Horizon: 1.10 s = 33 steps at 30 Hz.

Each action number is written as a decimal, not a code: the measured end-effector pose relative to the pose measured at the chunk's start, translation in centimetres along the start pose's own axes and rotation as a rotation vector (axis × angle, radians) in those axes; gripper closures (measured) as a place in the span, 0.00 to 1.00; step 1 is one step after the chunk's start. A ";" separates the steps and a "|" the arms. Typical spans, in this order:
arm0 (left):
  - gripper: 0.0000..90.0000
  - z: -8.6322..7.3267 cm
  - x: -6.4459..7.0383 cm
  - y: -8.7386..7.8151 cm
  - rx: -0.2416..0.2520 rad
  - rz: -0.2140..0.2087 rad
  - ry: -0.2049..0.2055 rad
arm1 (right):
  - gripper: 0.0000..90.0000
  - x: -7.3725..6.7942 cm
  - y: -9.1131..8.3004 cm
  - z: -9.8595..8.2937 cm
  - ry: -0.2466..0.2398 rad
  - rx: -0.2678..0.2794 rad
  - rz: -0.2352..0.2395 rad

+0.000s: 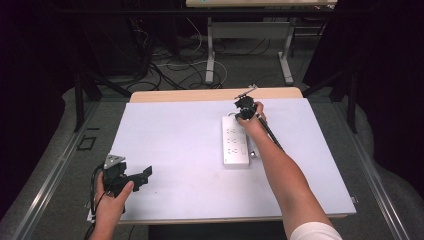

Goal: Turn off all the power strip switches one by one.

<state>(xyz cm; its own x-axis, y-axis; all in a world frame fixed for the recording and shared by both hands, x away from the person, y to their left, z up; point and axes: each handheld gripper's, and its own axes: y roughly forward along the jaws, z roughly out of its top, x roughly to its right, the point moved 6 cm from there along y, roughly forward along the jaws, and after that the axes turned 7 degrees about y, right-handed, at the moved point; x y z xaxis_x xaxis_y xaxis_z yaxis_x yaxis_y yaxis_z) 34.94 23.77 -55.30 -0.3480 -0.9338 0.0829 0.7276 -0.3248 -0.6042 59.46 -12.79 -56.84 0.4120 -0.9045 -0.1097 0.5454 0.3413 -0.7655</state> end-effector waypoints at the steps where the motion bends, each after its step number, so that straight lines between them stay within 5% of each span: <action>1: 0.02 0.0 0.0 0.0 -0.001 0.000 0.000 | 1.00 0.0 0.0 0.0 0.000 0.000 0.000; 22: 0.02 -0.1 0.2 0.2 -0.007 0.000 0.007 | 1.00 0.1 0.2 -0.3 0.032 -0.007 -0.004; 33: 0.02 -0.1 0.1 0.1 -0.009 -0.001 0.003 | 1.00 0.2 -0.2 -0.2 0.001 0.011 -0.012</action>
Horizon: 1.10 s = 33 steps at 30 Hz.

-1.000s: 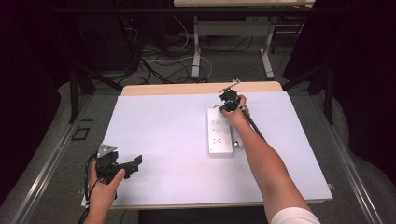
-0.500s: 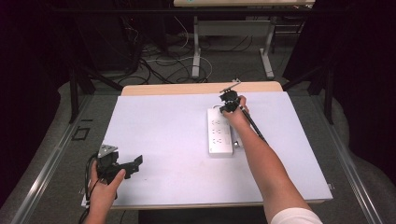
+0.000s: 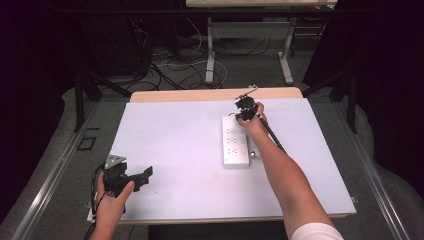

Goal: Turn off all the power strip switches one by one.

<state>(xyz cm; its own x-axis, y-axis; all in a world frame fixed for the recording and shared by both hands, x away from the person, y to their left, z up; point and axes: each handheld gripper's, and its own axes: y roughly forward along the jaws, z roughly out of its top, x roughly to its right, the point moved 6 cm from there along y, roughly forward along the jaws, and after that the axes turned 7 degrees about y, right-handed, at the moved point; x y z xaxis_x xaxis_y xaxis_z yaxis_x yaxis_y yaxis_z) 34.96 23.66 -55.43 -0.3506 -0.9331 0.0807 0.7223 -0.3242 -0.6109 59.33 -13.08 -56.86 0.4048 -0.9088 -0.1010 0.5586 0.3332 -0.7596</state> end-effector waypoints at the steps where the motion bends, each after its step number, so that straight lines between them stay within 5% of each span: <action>1: 0.02 0.0 0.0 0.0 -0.001 0.000 0.000 | 1.00 -0.1 0.1 0.0 -0.001 0.009 0.008; 18: 0.02 0.2 0.0 0.0 0.013 0.000 -0.003 | 1.00 0.0 -1.7 -0.5 0.029 -0.047 0.019; 33: 0.00 0.3 0.1 -0.1 0.018 -0.014 -0.006 | 1.00 -0.7 -3.3 -1.2 -0.036 -0.104 0.059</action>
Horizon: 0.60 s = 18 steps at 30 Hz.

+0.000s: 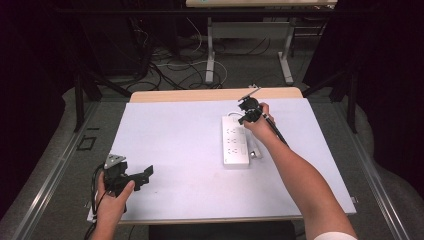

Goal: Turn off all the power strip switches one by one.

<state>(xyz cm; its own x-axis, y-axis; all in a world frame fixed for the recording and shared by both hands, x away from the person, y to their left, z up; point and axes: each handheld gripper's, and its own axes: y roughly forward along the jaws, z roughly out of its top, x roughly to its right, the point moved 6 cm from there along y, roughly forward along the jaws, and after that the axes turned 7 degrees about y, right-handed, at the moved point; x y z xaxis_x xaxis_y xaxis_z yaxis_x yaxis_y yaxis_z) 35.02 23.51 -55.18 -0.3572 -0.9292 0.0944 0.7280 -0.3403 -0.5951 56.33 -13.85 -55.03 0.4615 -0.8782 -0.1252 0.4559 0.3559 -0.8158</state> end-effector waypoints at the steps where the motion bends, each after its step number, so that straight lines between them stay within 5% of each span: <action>1: 0.00 0.0 0.0 0.1 0.011 0.002 -0.001 | 1.00 0.0 0.0 -0.1 -0.009 0.000 0.002; 18: 0.00 0.1 0.0 -0.1 0.008 0.006 0.000 | 1.00 -0.4 -0.4 -1.8 0.032 -0.067 0.020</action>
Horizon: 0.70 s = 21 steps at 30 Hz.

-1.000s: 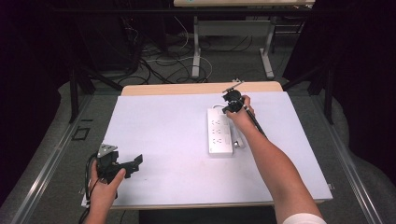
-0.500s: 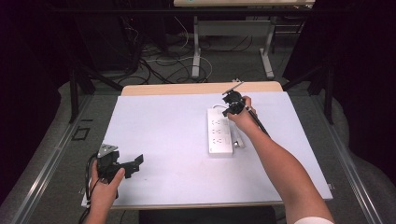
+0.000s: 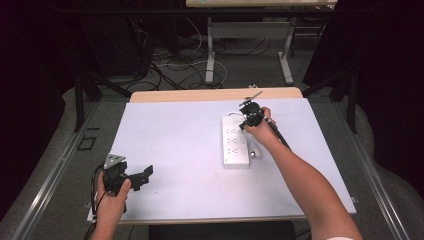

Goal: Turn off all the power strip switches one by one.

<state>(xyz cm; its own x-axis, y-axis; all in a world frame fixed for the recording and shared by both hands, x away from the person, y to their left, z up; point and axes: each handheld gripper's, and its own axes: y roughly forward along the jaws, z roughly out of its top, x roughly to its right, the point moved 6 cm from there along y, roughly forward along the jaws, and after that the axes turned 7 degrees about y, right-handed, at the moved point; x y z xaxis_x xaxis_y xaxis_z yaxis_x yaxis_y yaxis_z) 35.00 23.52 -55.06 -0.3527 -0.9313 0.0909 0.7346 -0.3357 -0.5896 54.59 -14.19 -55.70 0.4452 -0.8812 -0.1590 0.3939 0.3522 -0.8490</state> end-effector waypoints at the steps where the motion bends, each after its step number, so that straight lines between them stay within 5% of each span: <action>1: 0.00 0.0 0.0 0.0 -0.006 -0.001 0.001 | 1.00 0.0 0.2 0.0 -0.013 0.023 0.012; 16: 0.00 0.0 0.0 0.1 -0.003 0.002 0.002 | 1.00 0.0 0.1 -0.7 -0.026 -0.027 0.007; 21: 0.00 -0.1 0.0 0.1 -0.008 0.004 0.002 | 1.00 -0.2 0.4 -0.6 -0.030 -0.004 0.030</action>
<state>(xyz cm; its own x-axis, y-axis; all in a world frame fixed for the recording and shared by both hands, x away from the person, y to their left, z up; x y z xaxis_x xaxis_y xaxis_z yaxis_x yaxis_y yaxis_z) 35.05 23.48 -55.17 -0.3514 -0.9322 0.0868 0.7311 -0.3311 -0.5966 54.16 -14.12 -56.29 0.4809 -0.8603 -0.1691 0.3765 0.3768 -0.8463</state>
